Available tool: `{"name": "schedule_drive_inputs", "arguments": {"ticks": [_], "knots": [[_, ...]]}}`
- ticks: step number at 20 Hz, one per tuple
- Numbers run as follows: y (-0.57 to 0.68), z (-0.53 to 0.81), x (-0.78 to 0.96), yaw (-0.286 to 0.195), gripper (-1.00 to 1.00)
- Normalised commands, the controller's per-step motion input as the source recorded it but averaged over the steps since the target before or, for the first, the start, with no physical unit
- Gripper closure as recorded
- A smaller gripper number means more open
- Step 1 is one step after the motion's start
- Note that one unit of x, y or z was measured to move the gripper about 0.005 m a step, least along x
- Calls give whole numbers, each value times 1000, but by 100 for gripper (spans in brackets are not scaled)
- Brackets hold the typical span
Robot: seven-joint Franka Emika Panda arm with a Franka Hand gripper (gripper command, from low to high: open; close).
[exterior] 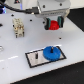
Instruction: Insert the blue gear onto the right peg, followed by the red gear
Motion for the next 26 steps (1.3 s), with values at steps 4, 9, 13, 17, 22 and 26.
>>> {"name": "schedule_drive_inputs", "arguments": {"ticks": [4,9,13,17,22,26], "knots": [[-131,228,792,0,100],[-133,204,770,0,100],[-103,158,723,0,100],[-107,65,625,0,100],[-136,-15,476,0,100],[-139,-89,179,0,100]]}}
